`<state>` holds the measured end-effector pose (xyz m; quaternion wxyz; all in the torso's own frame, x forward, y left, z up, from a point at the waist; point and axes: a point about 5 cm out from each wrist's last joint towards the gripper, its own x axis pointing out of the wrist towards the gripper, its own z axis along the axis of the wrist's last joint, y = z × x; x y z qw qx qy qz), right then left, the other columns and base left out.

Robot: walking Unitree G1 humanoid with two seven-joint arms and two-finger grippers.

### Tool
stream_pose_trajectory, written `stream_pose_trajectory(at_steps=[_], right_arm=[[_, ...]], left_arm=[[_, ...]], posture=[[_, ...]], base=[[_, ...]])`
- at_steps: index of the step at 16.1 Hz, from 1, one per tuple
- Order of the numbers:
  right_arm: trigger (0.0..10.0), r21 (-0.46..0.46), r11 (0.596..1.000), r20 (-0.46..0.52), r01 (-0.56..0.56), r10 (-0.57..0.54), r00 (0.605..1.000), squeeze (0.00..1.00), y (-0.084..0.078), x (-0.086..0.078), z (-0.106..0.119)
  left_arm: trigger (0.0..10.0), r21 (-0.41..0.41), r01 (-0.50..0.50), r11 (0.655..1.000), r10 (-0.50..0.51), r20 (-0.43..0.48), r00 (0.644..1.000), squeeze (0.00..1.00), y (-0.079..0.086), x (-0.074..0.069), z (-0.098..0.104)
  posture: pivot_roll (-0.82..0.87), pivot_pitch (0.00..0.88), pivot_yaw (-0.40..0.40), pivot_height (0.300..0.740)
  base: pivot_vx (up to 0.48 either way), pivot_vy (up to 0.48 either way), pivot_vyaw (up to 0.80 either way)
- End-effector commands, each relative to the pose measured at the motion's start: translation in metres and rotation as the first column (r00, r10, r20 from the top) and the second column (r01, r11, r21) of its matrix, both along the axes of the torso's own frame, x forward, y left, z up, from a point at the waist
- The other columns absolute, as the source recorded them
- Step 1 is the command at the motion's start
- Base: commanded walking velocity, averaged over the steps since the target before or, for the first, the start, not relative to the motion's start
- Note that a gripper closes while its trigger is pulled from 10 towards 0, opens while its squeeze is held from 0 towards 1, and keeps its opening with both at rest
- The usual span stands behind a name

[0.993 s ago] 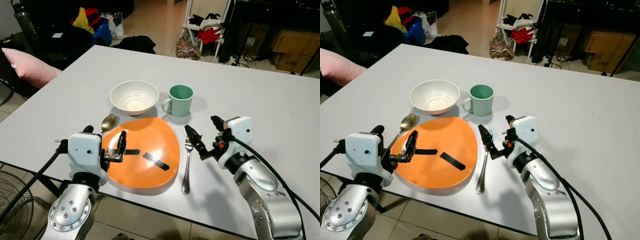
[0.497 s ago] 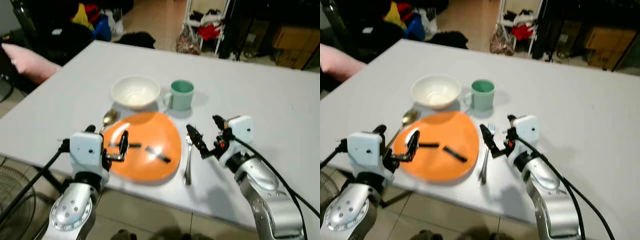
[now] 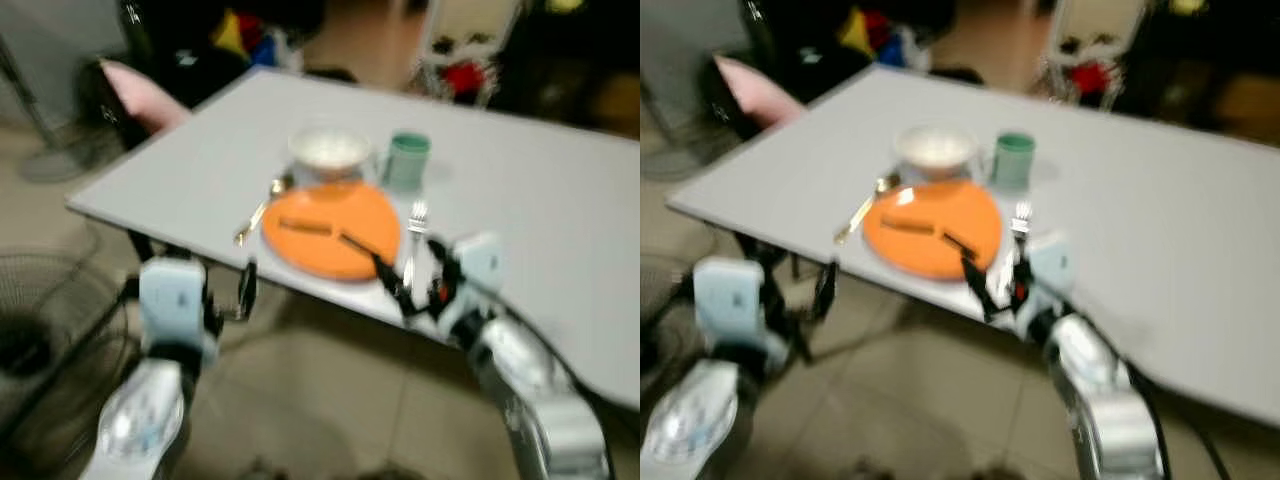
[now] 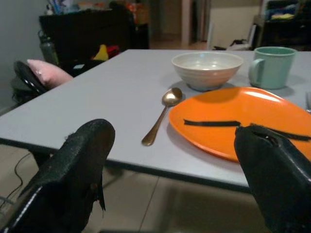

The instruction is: Setting the table

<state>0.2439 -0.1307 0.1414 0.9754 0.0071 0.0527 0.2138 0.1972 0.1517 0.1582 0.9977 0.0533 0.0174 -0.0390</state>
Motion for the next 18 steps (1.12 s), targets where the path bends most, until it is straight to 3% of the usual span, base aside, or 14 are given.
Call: stream_pose_trajectory(at_steps=[1, 6, 9, 12, 18], right_arm=[[10.0, 0.003, 1.0, -0.003, 0.0, 0.0, 1.0, 0.0, -0.001, 0.0, 0.001], [10.0, 0.028, 0.998, -0.02, 0.063, -0.063, 0.998, 0.0, -0.008, -0.004, -0.004], [10.0, 0.021, 0.999, -0.032, 0.045, -0.044, 0.999, 0.0, -0.015, -0.015, -0.007], [10.0, -0.007, 1.0, -0.036, 0.03, -0.03, 0.999, 0.0, -0.019, -0.015, -0.007], [10.0, -0.013, 0.998, -0.04, -0.056, 0.055, 0.998, 0.0, -0.01, -0.014, -0.007]], left_arm=[[10.0, 0.007, 0.0, 1.0, 0.0, -0.01, 1.0, 0.0, 0.0, -0.001, -0.001], [10.0, 0.026, 0.014, 1.0, -0.014, -0.006, 1.0, 0.0, 0.001, 0.001, -0.001], [10.0, 0.02, -0.007, 1.0, 0.007, 0.002, 1.0, 0.0, 0.007, 0.004, -0.005], [10.0, 0.005, -0.04, 0.999, 0.04, 0.008, 0.999, 0.0, 0.013, 0.003, -0.006], [10.0, -0.012, -0.065, 0.998, 0.065, 0.003, 0.998, 0.0, 0.012, -0.006, -0.007]], posture=[[-0.05, 0.0, 0.013, 0.74], [-0.06, 0.0, 0.023, 0.74], [-0.08, 0.0, 0.029, 0.74], [-0.08, 0.0, 0.02, 0.74], [-0.07, 0.0, 0.007, 0.74]], base=[[-0.285, 0.0, 0.0], [-0.162, 0.0, 0.0], [0.0, 0.0, 0.0], [0.0, 0.0, 0.0], [0.0, -0.444, 0.0]])
